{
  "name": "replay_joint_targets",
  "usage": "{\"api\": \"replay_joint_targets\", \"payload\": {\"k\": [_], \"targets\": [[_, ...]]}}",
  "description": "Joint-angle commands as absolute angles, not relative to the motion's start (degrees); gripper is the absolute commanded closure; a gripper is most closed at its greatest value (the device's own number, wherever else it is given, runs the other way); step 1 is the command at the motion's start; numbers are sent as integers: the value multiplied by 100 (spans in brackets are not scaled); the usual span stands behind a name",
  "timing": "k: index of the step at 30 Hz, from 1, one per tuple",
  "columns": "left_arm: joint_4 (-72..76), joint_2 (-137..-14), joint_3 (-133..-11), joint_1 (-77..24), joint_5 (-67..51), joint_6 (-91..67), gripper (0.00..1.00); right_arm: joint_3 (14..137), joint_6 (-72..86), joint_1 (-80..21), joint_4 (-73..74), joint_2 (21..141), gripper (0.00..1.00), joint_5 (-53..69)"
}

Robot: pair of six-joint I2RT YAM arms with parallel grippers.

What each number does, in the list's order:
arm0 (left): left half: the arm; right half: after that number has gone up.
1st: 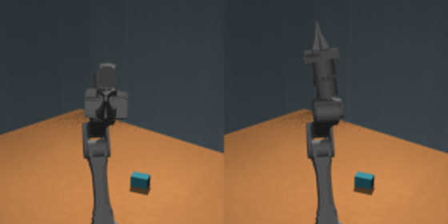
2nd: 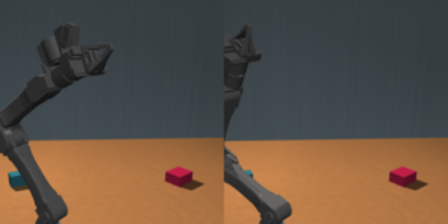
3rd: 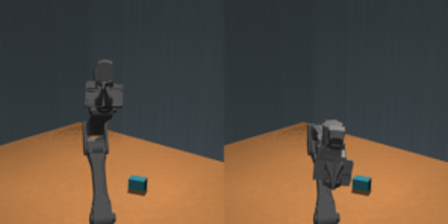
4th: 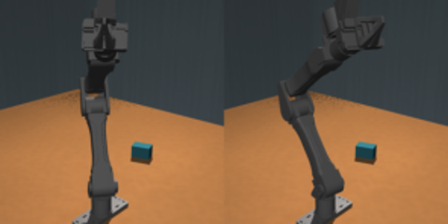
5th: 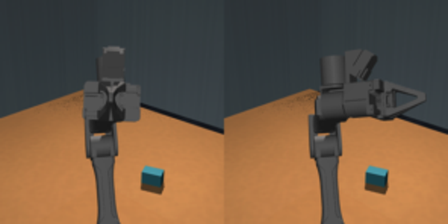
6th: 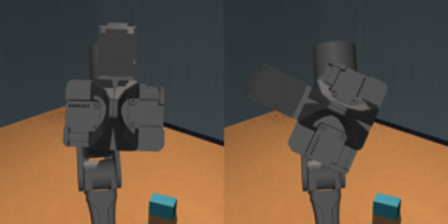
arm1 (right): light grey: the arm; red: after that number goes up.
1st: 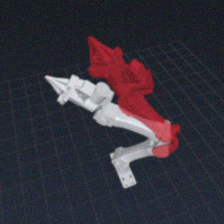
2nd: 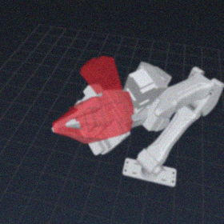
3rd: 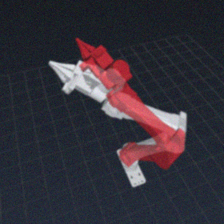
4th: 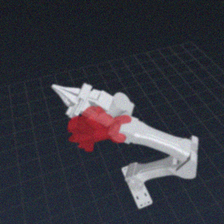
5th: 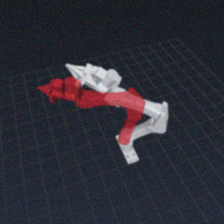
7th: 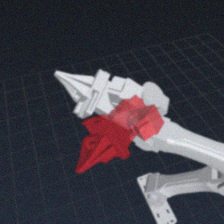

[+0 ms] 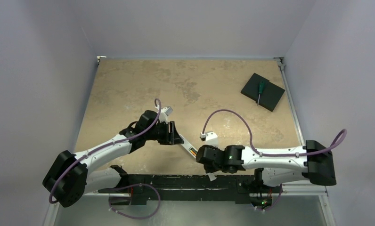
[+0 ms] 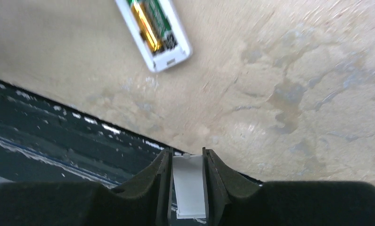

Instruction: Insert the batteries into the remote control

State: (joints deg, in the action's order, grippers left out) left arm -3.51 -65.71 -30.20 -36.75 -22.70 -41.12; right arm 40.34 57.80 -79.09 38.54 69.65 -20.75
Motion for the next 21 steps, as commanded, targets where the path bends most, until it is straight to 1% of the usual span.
{"api": "replay_joint_targets", "payload": {"k": [1, 5, 9, 14, 21], "targets": [[-88, -6510, -3059, -3650, -2680, -4188, 55, 4395, 5319, -7419, 3760, 6715, 74, -2327], [193, -6439, -2961, -3656, -2926, -4305, 55, 4676, 4749, -6843, 3464, 6698, 74, -2222], [422, -6425, -2825, -3648, -3131, -4524, 55, 5125, 4211, -6425, 3227, 6934, 74, -2114], [713, -6396, -2747, -3654, -3275, -4801, 55, 5724, 3767, -6059, 2985, 7375, 74, -2065], [1345, -6417, -2642, -3662, -3407, -5255, 55, 6222, 3527, -5760, 2593, 7864, 74, -1736]]}}
